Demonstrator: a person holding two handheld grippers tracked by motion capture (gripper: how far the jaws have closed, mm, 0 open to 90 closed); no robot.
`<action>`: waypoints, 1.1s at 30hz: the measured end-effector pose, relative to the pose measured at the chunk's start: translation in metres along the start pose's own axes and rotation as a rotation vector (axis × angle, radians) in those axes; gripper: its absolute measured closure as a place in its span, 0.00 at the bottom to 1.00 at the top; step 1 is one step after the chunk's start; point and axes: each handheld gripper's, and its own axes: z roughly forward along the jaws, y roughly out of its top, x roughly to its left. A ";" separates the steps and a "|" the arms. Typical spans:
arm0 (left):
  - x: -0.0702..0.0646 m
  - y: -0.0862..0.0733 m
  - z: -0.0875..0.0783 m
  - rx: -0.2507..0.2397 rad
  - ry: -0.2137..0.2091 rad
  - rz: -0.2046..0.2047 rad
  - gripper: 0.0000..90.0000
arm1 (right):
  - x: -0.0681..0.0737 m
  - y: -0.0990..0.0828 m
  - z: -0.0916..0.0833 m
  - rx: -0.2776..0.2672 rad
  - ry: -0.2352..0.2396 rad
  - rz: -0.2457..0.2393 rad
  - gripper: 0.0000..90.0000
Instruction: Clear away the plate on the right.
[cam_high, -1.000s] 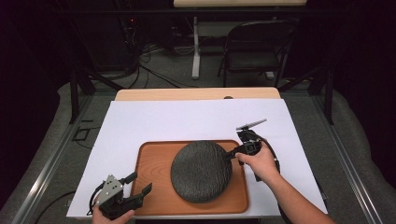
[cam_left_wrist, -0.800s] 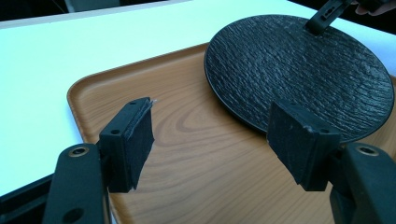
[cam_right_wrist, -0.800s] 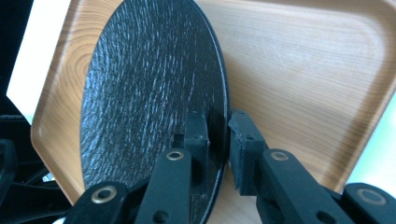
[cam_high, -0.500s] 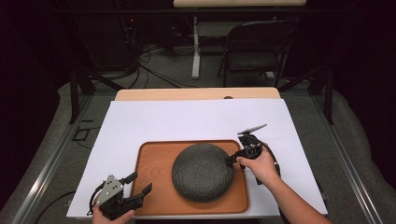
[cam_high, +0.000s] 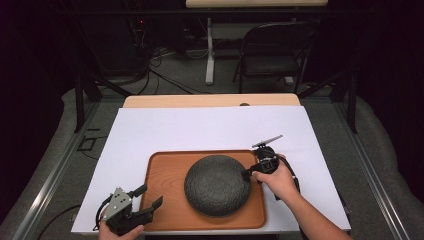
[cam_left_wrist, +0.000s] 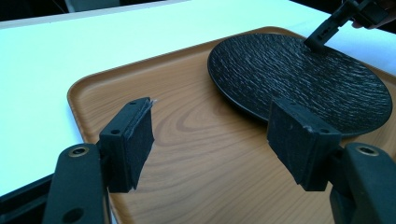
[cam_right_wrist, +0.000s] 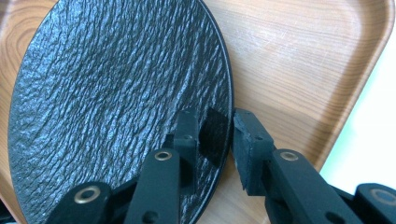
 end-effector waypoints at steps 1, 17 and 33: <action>0.000 0.000 0.000 0.000 0.000 0.000 0.35 | 0.001 0.000 0.000 -0.002 -0.004 -0.001 0.80; 0.000 0.000 0.000 -0.001 0.002 -0.001 0.35 | 0.001 -0.010 -0.023 -0.137 -0.002 -0.082 0.58; 0.000 0.000 0.000 0.000 0.003 -0.001 0.35 | 0.000 -0.074 -0.060 -0.452 -0.068 -0.197 0.45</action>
